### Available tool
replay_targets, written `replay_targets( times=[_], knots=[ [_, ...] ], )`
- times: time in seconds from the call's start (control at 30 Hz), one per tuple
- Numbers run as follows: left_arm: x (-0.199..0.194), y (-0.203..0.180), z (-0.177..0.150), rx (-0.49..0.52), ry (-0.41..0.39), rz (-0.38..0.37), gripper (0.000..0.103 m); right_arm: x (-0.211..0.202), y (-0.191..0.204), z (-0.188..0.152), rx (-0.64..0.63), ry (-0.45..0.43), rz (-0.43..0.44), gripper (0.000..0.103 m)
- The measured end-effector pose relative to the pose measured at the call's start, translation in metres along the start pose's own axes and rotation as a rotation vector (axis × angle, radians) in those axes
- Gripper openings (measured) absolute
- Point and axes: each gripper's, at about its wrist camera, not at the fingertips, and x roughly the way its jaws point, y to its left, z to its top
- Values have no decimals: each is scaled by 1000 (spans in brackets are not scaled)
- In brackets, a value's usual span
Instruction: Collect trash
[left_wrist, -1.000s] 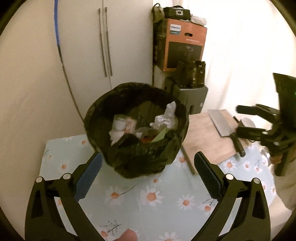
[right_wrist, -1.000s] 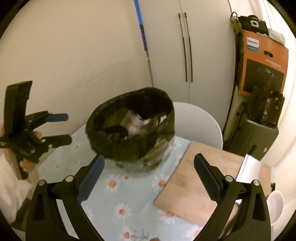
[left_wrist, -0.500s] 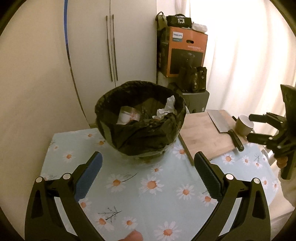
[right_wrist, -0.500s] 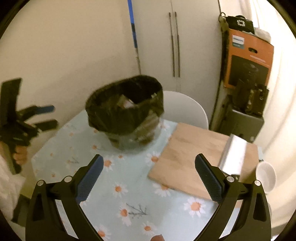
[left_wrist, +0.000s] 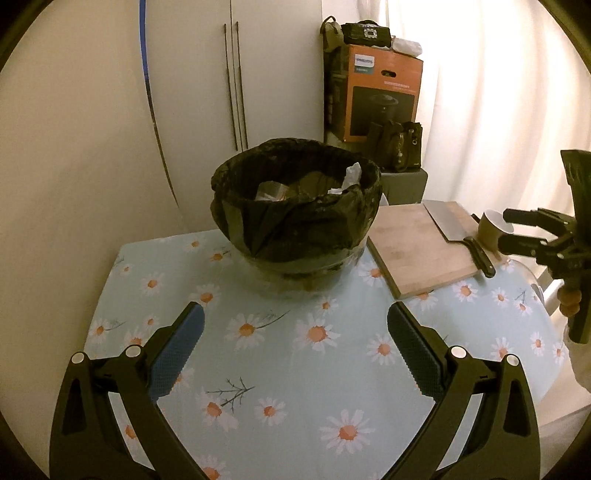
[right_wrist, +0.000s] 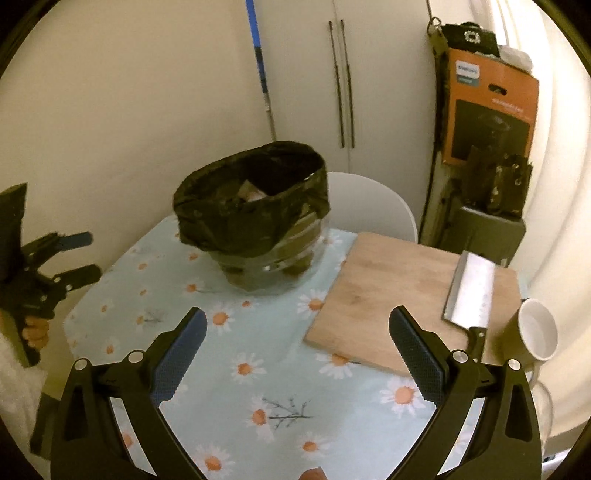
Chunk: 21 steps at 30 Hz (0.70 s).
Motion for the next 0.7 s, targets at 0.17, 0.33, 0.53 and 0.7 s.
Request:
replay_targets(
  times=[0.17, 0.33, 0.53, 0.7],
  knots=[
    [-1, 1, -3, -24, -8, 4, 97, -1, 0, 4, -4, -9, -1, 95],
    [2, -2, -3, -12, 2, 9, 97, -1, 4, 6, -17, -8, 9, 95],
    [5, -5, -2, 17, 13, 21, 97, 2, 12, 5, -66, -4, 9, 95],
    [8, -4, -1, 12, 15, 18, 97, 2, 18, 5, -80, 1, 18, 95]
  ],
)
